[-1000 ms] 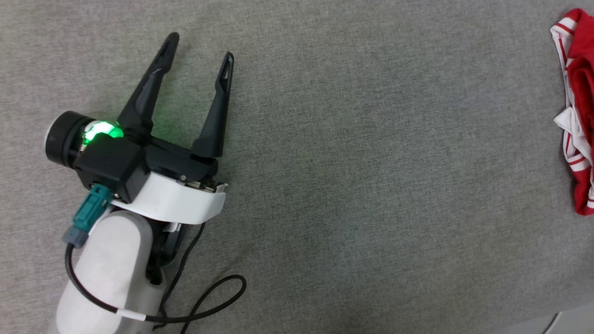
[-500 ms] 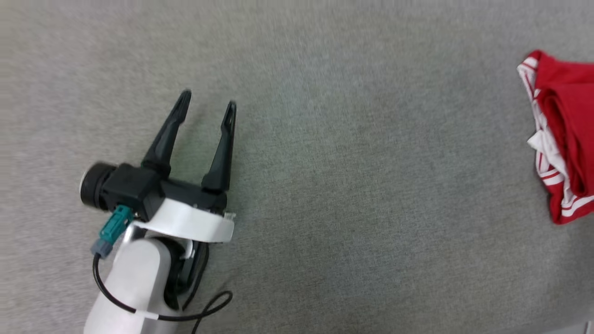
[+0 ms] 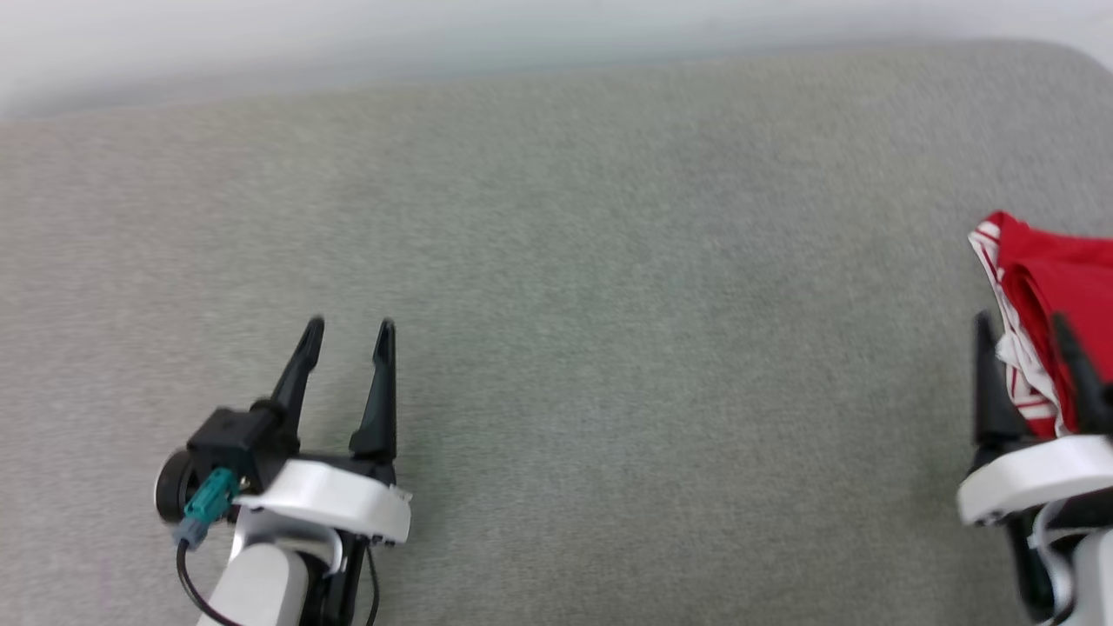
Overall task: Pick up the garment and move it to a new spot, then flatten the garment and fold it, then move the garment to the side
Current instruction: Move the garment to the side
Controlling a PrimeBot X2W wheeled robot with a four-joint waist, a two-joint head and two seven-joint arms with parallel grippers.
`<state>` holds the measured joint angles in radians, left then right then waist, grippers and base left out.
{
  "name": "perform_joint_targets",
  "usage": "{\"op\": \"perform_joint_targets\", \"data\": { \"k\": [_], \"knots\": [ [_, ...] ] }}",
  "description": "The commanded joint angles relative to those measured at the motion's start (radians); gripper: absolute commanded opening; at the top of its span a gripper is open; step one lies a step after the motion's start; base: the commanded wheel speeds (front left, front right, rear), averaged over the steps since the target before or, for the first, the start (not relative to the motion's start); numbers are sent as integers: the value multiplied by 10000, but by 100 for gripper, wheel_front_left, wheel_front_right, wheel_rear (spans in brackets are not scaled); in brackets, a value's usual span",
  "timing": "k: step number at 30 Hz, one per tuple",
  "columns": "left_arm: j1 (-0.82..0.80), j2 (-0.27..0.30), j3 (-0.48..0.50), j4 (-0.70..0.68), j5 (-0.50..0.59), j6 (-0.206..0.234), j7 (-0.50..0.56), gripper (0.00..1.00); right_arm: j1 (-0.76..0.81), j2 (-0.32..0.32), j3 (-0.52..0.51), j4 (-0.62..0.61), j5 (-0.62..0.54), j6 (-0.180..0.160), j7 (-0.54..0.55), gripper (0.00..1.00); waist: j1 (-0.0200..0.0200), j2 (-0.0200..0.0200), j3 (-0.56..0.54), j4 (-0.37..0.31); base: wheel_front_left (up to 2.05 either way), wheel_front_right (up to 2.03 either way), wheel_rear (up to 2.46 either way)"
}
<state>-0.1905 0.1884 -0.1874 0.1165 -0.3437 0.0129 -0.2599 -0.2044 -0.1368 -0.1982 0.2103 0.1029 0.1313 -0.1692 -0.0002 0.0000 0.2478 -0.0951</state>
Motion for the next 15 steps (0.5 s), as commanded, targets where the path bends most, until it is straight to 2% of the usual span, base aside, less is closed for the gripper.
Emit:
{"op": "perform_joint_targets", "data": {
  "k": [1, 9, 15],
  "knots": [
    [233, -19, 62, 81, -41, 4, -57, 100, 265, 79, 185, -177, 110, -12, -14, 100, 2, 0, -487, 424, 0, 0, 0],
    [1039, -185, 443, 328, 102, -44, -60, 100, 1465, 498, 853, -1460, 266, -12, 301, 100, 2, 0, -1521, 1093, 0, 0, 0],
    [1525, -219, 367, 435, 295, -239, -59, 100, 2487, 704, 885, -2475, 191, -12, 809, 100, 2, 0, -2160, 1351, 0, 0, 0]
  ]
}}
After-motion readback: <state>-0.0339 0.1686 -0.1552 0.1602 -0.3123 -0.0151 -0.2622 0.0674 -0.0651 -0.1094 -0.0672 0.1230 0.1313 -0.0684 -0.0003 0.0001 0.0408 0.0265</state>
